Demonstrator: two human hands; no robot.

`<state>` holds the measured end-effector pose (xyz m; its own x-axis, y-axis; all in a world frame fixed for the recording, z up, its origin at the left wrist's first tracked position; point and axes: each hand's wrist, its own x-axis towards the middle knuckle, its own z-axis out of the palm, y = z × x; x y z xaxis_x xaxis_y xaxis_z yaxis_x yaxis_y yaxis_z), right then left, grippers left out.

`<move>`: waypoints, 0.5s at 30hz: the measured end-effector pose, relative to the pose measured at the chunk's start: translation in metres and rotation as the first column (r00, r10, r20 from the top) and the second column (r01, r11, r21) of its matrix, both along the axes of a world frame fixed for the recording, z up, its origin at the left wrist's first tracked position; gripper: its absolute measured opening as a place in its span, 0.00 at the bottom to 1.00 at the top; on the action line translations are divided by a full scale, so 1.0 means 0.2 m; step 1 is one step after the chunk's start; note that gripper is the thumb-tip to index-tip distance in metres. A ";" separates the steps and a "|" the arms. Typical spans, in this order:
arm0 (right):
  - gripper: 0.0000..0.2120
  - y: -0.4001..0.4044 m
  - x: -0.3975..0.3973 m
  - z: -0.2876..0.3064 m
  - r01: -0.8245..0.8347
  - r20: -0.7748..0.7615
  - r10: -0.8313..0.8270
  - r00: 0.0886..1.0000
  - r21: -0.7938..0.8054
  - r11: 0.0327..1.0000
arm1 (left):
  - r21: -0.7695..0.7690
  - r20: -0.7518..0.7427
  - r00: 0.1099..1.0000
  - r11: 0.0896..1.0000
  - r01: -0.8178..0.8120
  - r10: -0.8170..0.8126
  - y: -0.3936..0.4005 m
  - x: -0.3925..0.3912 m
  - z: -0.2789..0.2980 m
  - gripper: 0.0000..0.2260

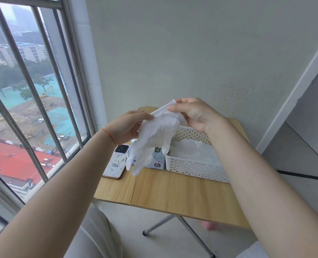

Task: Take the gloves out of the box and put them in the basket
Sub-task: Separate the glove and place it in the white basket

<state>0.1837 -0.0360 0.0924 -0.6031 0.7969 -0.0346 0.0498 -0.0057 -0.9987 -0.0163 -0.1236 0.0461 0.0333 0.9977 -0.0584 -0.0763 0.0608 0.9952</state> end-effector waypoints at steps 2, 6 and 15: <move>0.04 0.01 -0.01 -0.01 0.031 -0.051 -0.029 0.998 0.026 0.999 | -0.029 -0.021 0.996 0.995 0.091 -0.091 -0.01 -0.01 0.00 0.19; 0.04 0.02 -0.05 0.00 0.112 0.008 -0.115 0.993 0.156 0.981 | -0.105 -0.121 0.957 0.962 0.252 -0.264 -0.03 -0.04 -0.03 0.11; 0.06 0.07 -0.12 -0.11 0.154 0.252 -0.214 0.944 0.234 0.960 | -0.185 -0.268 0.954 0.979 0.086 -0.134 -0.02 -0.16 -0.09 0.17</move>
<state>0.1598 -0.0213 0.0701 -0.4360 0.9000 0.0020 0.3381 0.1659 -0.9264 -0.0481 -0.1284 0.0283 0.1006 0.9633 -0.2487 0.2182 0.2225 0.9502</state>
